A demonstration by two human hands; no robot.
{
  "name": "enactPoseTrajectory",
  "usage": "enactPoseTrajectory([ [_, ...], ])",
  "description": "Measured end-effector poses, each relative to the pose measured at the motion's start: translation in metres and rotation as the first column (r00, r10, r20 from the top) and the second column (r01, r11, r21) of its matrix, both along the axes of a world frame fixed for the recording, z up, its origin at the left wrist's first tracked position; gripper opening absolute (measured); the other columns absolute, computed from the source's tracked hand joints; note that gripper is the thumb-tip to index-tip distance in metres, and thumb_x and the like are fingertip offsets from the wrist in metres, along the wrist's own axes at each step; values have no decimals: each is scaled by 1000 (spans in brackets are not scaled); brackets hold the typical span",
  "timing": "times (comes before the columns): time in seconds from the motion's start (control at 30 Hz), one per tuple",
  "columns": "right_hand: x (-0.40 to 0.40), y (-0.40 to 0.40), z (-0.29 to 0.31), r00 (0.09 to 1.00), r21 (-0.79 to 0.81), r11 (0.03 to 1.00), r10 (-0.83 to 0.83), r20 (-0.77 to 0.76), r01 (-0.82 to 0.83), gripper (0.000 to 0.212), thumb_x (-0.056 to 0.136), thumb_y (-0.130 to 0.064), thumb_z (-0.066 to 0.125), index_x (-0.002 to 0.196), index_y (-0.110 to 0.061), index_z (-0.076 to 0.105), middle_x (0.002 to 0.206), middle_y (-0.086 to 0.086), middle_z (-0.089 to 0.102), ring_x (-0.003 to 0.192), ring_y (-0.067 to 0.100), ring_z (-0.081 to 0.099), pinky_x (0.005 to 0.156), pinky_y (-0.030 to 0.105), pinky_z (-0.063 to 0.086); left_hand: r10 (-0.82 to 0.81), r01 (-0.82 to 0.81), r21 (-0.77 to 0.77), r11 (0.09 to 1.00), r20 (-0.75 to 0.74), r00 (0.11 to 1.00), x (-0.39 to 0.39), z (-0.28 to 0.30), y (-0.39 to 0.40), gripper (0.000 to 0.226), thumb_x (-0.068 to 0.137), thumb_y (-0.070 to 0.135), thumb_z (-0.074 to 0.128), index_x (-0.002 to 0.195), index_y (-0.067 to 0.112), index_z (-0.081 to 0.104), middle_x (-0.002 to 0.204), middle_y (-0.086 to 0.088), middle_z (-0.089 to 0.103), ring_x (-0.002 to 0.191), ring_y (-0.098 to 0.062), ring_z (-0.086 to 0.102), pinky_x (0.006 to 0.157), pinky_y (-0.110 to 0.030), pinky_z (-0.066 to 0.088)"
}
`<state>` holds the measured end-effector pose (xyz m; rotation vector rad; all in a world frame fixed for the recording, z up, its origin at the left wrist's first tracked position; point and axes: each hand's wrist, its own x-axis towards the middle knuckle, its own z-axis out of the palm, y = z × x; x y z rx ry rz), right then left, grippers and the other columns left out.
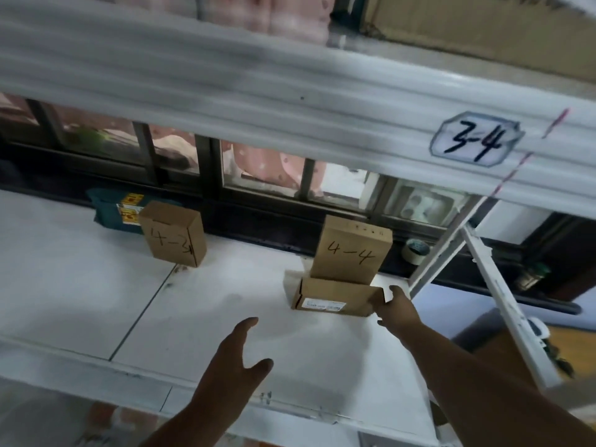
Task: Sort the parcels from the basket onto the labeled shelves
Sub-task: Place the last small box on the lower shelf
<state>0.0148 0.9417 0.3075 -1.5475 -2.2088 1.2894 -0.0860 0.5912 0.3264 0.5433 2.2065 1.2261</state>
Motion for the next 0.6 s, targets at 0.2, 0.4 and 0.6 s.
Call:
enactPoseTrajectory([
  [0.2,9,-16,17,997,-10,998,56,44,-56,81,92,-26,73,159,-11,30,132,14,61,112,34,65,95,42,57,-12,10,64,998,25,1000,-14,14,0,72,90,22,81,139,51,38,160,-1,41,145,-25,45,117,-42,40],
  [0.4,10,-35,23,998,-87,995,45,-54,-50,64,90,0,71,147,-9,45,116,11,61,97,23,60,66,19,48,-83,83,80,993,-10,997,-18,28,0,74,81,30,87,130,55,37,159,-3,43,146,-24,44,116,-35,40],
  [0.6,-9,-5,-35,986,166,973,155,60,-163,49,67,1,59,97,-31,80,116,-3,72,104,24,67,76,23,59,-106,108,119,987,-20,994,-23,11,-8,75,53,61,76,120,70,45,144,7,50,143,-13,45,117,-37,41],
])
